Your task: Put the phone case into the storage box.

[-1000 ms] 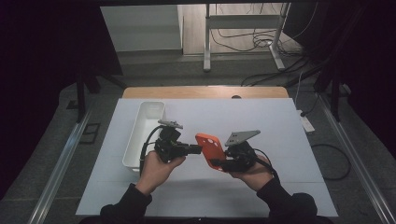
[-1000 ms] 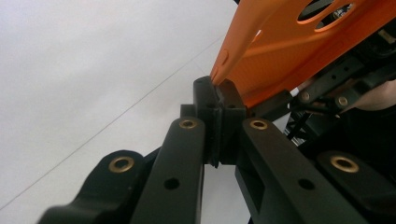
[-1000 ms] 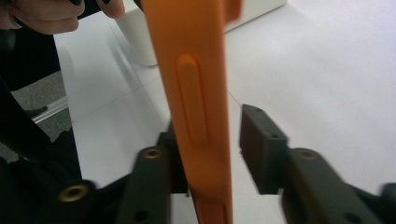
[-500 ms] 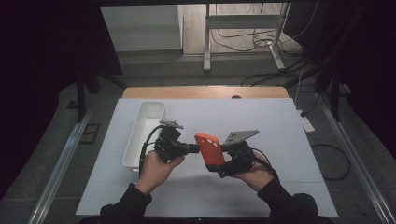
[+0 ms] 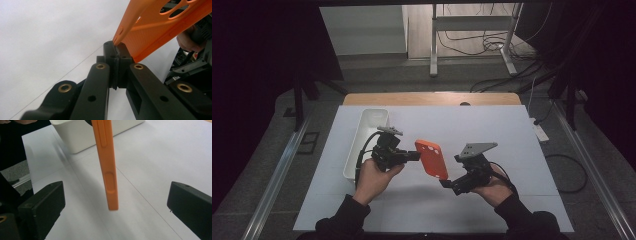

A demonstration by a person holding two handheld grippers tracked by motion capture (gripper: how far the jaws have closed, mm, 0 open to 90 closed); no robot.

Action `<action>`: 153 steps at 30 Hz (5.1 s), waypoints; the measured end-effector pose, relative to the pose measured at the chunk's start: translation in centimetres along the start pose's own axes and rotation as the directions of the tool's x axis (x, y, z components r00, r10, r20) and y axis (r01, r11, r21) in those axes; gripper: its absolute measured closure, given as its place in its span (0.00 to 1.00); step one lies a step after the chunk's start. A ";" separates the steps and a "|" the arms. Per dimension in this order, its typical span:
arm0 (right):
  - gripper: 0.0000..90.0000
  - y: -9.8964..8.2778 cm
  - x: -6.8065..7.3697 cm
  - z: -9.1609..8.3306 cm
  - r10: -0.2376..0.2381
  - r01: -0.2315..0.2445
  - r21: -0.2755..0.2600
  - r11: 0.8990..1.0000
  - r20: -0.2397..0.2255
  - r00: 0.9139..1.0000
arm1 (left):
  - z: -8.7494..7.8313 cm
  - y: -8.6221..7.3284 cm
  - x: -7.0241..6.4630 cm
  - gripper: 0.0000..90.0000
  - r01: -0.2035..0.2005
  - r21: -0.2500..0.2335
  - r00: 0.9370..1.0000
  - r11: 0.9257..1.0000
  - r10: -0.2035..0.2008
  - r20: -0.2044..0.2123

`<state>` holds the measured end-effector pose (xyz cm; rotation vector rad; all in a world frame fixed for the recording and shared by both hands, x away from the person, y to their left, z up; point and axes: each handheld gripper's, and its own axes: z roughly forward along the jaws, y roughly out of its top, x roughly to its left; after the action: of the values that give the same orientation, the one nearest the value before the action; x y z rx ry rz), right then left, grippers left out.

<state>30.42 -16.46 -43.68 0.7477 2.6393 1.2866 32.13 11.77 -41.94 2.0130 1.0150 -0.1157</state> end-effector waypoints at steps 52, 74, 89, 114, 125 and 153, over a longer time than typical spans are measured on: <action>0.00 -5.1 -0.9 -6.5 0.078 -0.078 -0.004 0.997 0.180 0.981 | -4.4 1.8 4.6 0.99 0.038 0.007 0.992 0.999 -0.037 -0.119; 0.00 -8.3 -2.3 -9.9 0.164 -0.160 -0.035 0.987 0.260 0.952 | -6.4 3.4 6.2 0.99 0.061 0.007 0.981 0.998 -0.058 -0.184; 0.00 -10.3 -2.9 -11.9 0.219 -0.221 -0.031 0.975 0.329 0.919 | -8.9 4.2 7.8 0.99 0.094 -0.013 0.969 0.996 -0.094 -0.230; 0.00 -12.0 -3.0 -14.0 0.284 -0.279 -0.068 0.958 0.379 0.881 | -11.9 5.6 10.1 0.99 0.144 -0.027 0.938 0.989 -0.145 -0.315; 0.00 -12.0 -2.9 -14.1 0.278 -0.271 -0.073 0.960 0.384 0.880 | -12.7 5.8 11.4 0.99 0.165 -0.048 0.920 0.985 -0.171 -0.352; 0.00 -12.0 -2.8 -14.0 0.256 -0.253 -0.057 0.966 0.378 0.890 | -12.8 6.3 15.4 0.99 0.218 -0.073 0.879 0.973 -0.228 -0.420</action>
<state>23.99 -33.90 -44.31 1.2387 2.2772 1.0637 43.27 28.63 -36.28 1.9337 1.5175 0.2260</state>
